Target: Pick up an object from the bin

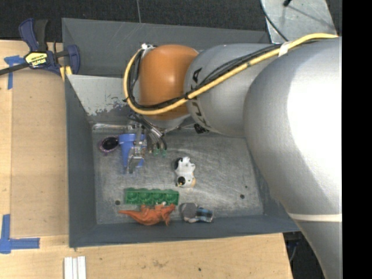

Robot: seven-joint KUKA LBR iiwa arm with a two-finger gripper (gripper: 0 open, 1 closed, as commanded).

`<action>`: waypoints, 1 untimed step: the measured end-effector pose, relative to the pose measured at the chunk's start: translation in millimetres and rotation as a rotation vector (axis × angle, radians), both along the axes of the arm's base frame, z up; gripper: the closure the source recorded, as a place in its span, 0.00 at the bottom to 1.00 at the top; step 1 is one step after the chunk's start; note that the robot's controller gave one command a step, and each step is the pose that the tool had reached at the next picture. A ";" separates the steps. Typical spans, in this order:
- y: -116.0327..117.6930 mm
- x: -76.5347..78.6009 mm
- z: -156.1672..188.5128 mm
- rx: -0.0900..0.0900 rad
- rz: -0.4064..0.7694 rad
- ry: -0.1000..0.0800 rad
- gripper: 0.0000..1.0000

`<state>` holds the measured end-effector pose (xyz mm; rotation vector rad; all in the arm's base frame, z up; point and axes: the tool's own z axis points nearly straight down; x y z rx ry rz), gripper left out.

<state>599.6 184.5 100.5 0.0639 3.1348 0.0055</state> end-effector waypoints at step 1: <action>-0.6 -0.5 17.9 -0.002 0.000 0.006 1.00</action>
Offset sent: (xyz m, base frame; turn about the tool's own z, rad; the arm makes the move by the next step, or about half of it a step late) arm 0.0000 0.0000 0.0612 0.0000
